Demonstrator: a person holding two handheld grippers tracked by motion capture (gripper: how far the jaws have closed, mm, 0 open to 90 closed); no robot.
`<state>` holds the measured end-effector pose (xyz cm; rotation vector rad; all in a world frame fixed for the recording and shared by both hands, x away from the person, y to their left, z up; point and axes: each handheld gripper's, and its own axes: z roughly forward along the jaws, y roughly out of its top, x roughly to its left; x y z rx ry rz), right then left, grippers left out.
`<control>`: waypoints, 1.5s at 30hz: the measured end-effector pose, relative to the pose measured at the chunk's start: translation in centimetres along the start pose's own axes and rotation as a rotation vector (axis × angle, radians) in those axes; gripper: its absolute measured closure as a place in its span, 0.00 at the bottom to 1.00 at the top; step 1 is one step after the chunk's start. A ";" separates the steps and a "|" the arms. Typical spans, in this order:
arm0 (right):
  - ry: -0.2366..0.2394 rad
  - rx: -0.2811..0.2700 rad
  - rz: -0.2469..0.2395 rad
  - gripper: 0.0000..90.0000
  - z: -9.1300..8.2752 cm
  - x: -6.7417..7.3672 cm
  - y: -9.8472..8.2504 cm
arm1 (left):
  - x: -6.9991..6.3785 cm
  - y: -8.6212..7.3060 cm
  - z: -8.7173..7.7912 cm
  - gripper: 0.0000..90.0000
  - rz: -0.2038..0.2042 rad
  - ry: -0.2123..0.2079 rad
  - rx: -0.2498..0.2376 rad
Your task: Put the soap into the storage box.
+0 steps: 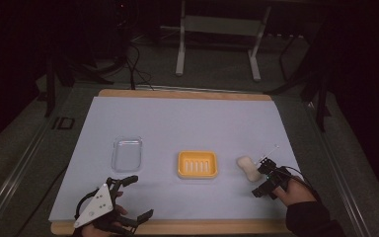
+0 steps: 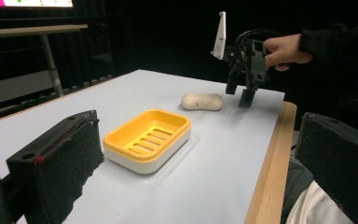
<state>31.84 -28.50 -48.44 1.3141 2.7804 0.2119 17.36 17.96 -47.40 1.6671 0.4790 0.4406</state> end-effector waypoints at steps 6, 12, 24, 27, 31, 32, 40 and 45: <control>-0.020 -0.033 -0.011 0.14 0.1 0.0 0.6 | 0.0 0.0 0.0 0.01 -0.002 -0.001 0.000; -0.043 -0.067 -0.032 0.15 0.0 -0.3 1.1 | 0.0 0.0 0.0 0.01 -0.003 -0.005 0.000; 0.000 -0.182 0.005 0.15 -0.3 -1.1 2.3 | 0.0 0.0 0.1 0.01 -0.003 -0.011 0.001; 0.009 -0.243 -0.022 0.15 -0.4 -1.2 2.5 | 0.0 0.0 0.0 0.01 -0.003 -0.011 0.000; 0.006 -0.329 -0.025 0.15 -0.4 -1.5 2.6 | 0.0 0.0 0.1 0.01 -0.003 -0.012 0.002; 0.012 -0.343 -0.013 0.15 -0.4 -1.6 2.6 | 0.0 0.0 0.1 0.01 -0.001 -0.013 0.004; -0.010 -0.377 0.061 0.15 1.0 -2.2 2.9 | 0.0 0.0 0.1 0.01 0.000 -0.014 0.004; -0.013 -0.360 0.064 0.27 2.0 -2.2 3.2 | -0.1 0.0 0.1 0.01 0.003 -0.014 0.007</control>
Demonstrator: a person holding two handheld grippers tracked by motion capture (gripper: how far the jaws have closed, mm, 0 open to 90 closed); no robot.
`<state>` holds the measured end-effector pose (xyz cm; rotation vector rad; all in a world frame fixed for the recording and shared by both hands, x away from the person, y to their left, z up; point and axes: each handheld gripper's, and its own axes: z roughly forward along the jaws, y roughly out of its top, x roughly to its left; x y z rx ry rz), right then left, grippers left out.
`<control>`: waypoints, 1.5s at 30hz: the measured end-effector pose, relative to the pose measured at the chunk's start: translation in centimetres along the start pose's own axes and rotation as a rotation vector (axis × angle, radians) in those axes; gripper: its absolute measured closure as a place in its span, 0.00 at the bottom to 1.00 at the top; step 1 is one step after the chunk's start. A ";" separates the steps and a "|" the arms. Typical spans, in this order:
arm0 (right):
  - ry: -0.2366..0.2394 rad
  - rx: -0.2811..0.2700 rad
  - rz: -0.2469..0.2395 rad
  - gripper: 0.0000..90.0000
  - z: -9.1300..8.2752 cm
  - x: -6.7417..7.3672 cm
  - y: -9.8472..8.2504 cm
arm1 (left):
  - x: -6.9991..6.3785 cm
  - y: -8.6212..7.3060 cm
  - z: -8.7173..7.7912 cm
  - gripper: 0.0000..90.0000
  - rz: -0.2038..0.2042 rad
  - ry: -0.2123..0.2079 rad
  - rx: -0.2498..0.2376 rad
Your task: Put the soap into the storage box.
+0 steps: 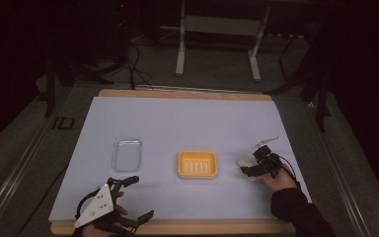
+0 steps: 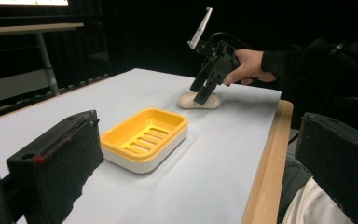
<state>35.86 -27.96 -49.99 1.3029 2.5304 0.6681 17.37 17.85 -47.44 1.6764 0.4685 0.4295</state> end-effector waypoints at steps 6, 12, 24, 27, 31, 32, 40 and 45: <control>-0.015 0.019 0.010 0.40 0.8 0.3 0.1 | 0.0 0.0 0.0 0.01 0.004 0.001 0.002; -0.030 0.016 0.003 0.49 1.1 0.6 -0.2 | -0.1 0.0 0.0 0.01 0.006 0.003 0.001; -0.001 0.032 -0.050 0.55 1.0 0.3 0.0 | 0.0 0.0 0.1 0.01 0.005 0.006 0.006; 0.007 0.037 -0.052 0.55 1.0 0.2 0.2 | 0.0 0.0 0.1 0.01 0.007 0.004 0.008; 0.014 0.026 -0.057 0.55 0.6 0.3 0.5 | 0.0 0.0 0.1 0.01 0.005 0.006 0.004; 0.017 0.021 -0.058 0.55 0.4 0.3 0.6 | 0.0 0.0 0.1 0.01 0.006 0.006 0.005; 0.033 -0.009 -0.115 0.55 -1.1 0.3 1.8 | 0.0 0.0 0.0 0.01 0.008 0.005 0.001; 0.068 -0.020 -0.175 0.55 -1.9 0.4 2.6 | 0.0 -0.1 0.1 0.01 0.005 0.006 0.002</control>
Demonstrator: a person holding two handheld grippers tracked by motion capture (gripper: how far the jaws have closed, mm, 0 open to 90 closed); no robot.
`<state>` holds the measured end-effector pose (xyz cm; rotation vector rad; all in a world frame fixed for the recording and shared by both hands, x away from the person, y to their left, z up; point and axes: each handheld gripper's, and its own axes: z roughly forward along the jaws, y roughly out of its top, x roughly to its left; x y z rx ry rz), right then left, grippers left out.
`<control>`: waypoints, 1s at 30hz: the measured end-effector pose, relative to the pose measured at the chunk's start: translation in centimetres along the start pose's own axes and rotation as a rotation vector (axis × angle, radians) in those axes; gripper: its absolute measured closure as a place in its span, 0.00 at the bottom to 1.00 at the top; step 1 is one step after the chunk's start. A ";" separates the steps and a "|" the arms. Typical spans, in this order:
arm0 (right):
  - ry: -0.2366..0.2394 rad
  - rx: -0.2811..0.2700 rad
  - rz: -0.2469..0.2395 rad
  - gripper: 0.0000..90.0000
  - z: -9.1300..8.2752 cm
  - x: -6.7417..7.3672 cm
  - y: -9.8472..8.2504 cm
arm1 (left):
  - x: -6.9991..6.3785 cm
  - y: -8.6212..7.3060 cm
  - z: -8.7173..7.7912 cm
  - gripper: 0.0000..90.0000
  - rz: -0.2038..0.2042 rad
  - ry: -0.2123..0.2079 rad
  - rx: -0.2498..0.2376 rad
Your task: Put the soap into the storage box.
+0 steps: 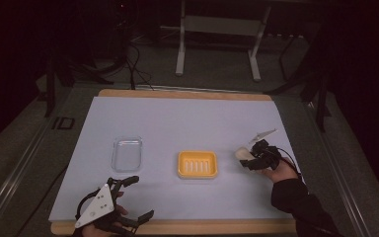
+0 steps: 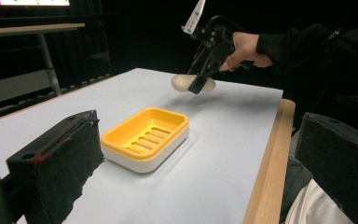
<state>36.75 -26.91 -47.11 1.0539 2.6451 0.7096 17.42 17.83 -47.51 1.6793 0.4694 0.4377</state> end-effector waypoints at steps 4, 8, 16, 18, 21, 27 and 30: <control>0.024 -0.013 -0.049 0.55 -0.4 0.0 0.6 | 0.0 0.0 0.0 0.01 0.001 0.002 0.002; 0.057 -0.021 -0.097 0.55 -0.8 0.1 1.1 | 0.0 0.0 0.0 0.01 0.001 0.002 0.001; 0.123 -0.032 -0.180 0.55 -1.6 0.4 2.6 | 0.0 0.0 0.0 0.01 0.002 0.000 0.001; 0.136 -0.028 -0.209 0.55 -1.8 0.5 3.0 | 0.0 0.0 0.0 0.01 0.003 0.000 0.002; 0.145 -0.029 -0.230 0.55 -1.9 0.7 3.4 | 0.0 0.0 0.0 0.01 0.004 -0.001 0.002; 0.205 -0.024 -0.312 0.55 -1.7 1.7 4.9 | 0.0 0.0 0.0 0.01 0.005 0.000 0.004; 0.226 -0.019 -0.360 0.55 -1.6 2.3 5.5 | 0.0 0.0 0.0 0.01 0.006 -0.001 0.003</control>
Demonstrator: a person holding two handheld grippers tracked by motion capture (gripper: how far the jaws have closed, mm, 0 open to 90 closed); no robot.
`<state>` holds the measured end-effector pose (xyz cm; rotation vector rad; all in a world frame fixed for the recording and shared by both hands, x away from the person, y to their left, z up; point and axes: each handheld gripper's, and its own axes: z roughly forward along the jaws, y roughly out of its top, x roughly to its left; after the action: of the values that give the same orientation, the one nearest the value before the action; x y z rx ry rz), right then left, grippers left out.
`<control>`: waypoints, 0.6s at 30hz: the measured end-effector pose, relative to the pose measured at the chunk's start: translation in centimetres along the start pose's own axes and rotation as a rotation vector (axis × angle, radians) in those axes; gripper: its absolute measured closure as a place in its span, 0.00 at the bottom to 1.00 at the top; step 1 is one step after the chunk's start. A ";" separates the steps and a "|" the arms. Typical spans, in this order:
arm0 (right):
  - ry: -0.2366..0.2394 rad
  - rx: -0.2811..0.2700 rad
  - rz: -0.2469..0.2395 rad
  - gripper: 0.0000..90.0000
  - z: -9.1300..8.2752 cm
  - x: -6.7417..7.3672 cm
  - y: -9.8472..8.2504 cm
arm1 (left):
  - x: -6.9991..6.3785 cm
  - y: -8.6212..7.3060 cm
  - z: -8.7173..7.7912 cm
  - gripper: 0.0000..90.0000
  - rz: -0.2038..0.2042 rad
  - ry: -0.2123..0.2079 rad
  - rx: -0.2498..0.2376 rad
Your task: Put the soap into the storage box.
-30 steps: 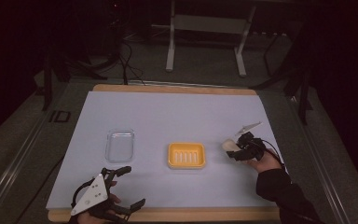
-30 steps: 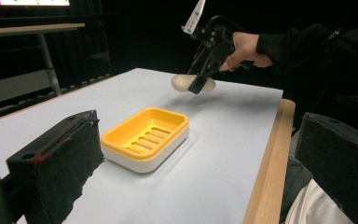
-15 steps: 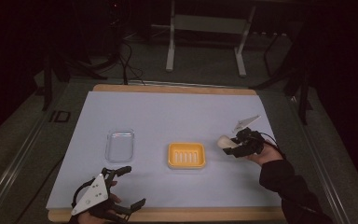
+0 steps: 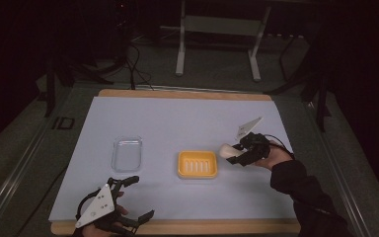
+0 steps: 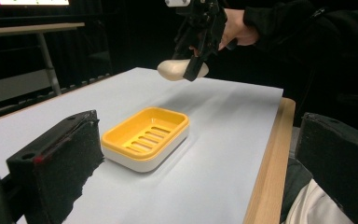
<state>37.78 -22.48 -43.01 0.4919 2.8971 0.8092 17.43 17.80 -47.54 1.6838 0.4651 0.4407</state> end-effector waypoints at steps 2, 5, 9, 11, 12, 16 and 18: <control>0.023 -0.004 -0.029 0.55 0.2 0.2 0.4 | 0.0 0.0 0.0 0.01 -0.001 0.000 -0.001; 0.046 -0.004 -0.067 0.55 0.4 0.3 1.0 | 0.0 0.0 0.0 0.01 -0.001 -0.001 0.000; 0.089 -0.020 -0.101 0.55 0.6 0.5 1.7 | 0.0 0.0 0.0 0.01 0.000 -0.001 0.000; 0.104 -0.028 -0.121 0.55 0.7 0.6 2.1 | 0.0 0.0 0.0 0.01 -0.001 -0.001 0.000; 0.118 -0.031 -0.130 0.55 0.8 0.6 2.2 | 0.0 0.0 0.0 0.01 0.000 0.000 0.001; 0.150 -0.034 -0.167 0.55 1.3 0.9 2.9 | 0.0 0.0 0.0 0.01 0.000 0.000 0.000; 0.164 -0.032 -0.192 0.55 1.5 1.1 3.2 | 0.0 0.0 0.0 0.01 -0.001 0.000 0.000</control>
<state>37.87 -18.80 -42.69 0.1469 3.0121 0.9036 17.42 17.84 -47.53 1.6834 0.4657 0.4400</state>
